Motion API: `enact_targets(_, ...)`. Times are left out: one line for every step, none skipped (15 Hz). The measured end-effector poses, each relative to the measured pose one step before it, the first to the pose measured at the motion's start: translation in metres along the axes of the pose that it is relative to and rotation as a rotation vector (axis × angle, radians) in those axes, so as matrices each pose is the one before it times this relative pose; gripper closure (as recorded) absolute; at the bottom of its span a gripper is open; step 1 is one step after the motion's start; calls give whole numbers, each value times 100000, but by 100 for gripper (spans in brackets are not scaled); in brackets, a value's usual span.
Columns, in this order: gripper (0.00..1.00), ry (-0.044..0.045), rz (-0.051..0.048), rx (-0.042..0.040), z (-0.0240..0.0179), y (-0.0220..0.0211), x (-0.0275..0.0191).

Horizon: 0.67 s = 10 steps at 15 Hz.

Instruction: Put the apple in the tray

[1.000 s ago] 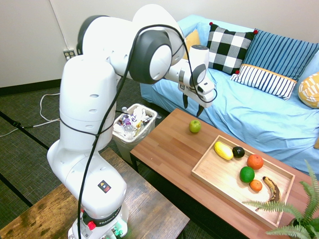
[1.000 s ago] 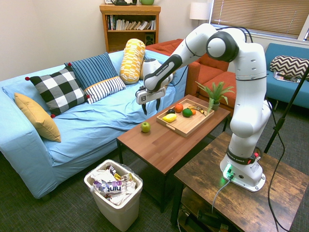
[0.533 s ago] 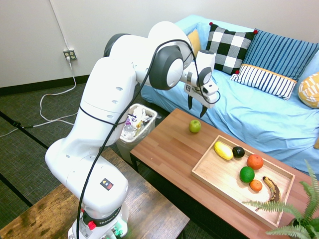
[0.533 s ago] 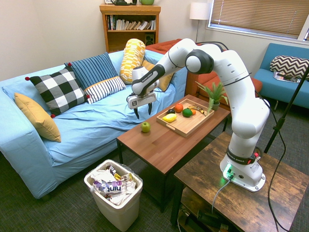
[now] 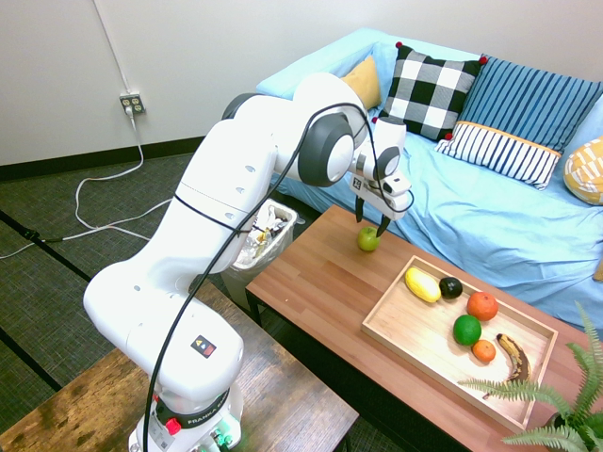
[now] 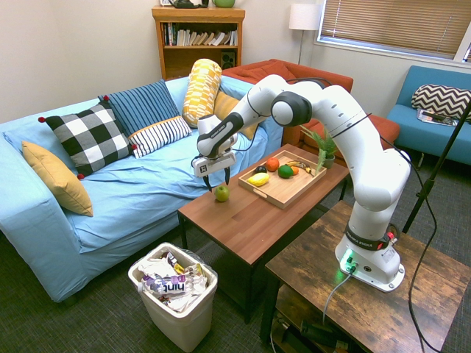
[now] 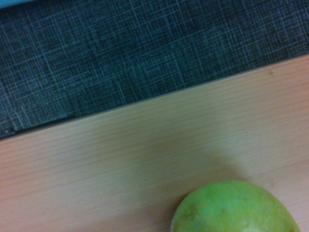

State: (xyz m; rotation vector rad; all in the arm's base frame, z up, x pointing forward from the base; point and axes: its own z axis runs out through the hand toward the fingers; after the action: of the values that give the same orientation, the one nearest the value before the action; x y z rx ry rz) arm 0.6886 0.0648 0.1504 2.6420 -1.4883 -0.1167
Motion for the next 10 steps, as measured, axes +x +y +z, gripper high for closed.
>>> enact_targets(0, 137, 403, -662, 492, 84, 243)
enact_targets(0, -38, 363, -566, 426, 79, 132)
enact_targets(0, -254, 305, -620, 476, 69, -4)
enact_targets(0, -249, 93, -642, 493, 5, -150)
enact_targets(0, -132, -110, -543, 400, -75, -287)
enact_targets(0, -102, -204, -420, 317, -139, -378)
enact_targets(100, -55, -160, -463, 322, -90, -292)
enact_targets(100, -287, 125, -366, 339, -7, -100)
enact_targets(100, -308, 289, -325, 305, 42, 3)
enact_targets(100, -204, 309, -193, 188, 33, 13)
